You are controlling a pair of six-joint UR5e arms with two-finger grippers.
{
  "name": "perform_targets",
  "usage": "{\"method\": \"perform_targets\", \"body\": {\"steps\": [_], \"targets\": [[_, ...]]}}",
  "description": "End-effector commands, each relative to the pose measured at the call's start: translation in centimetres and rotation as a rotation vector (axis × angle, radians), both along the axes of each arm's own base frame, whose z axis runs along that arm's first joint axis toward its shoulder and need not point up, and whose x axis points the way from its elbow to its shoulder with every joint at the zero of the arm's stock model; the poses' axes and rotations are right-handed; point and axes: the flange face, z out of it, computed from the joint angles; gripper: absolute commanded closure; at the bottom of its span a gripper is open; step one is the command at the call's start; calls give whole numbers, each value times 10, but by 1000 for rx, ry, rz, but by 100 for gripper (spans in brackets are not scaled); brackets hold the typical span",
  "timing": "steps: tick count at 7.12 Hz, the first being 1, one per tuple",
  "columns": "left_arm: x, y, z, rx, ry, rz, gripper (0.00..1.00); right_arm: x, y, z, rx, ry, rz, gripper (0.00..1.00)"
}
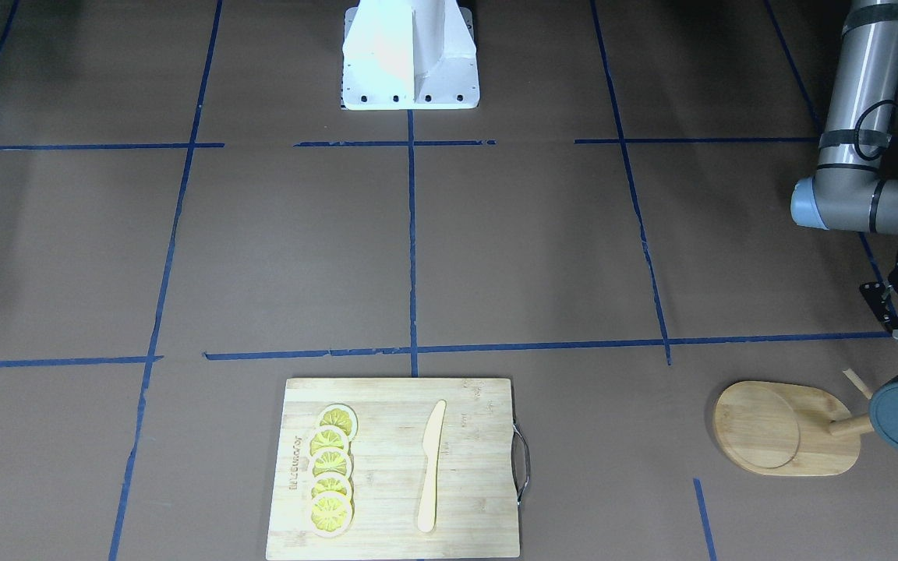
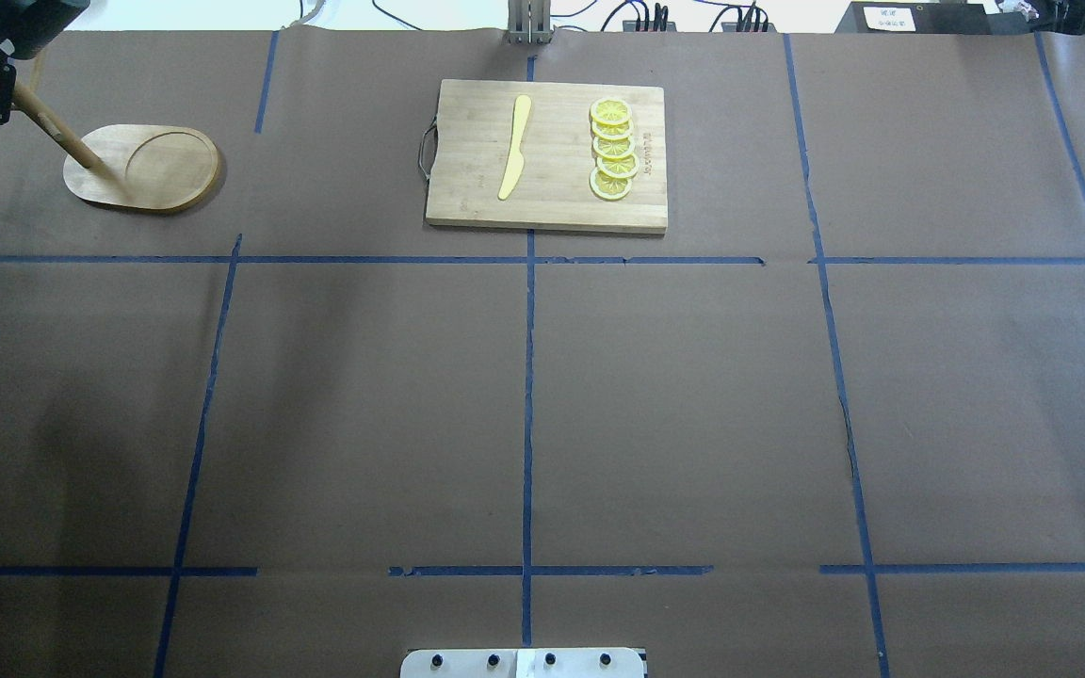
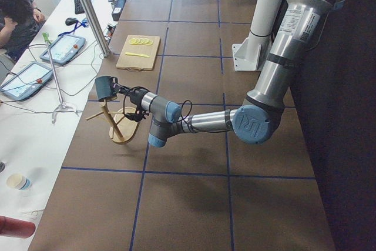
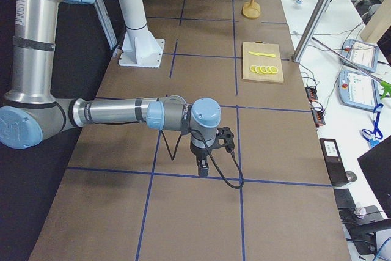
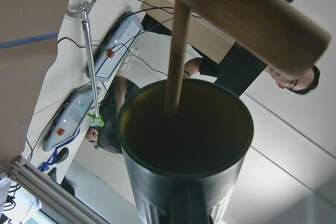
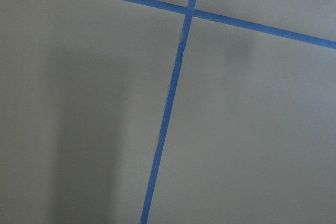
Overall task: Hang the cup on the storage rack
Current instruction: 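Lower the mug's handle onto a peg of the wooden rack with the left gripper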
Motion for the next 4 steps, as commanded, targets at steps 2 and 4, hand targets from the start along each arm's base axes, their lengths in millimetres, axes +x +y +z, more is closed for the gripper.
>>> {"method": "perform_targets", "body": {"steps": [2,4], "targets": [[1,4,24,-8,-7,3,99,0,0,0,0,0,0,0],[7,4,24,-7,-8,8,95,0,0,0,0,0,0,0]]}}
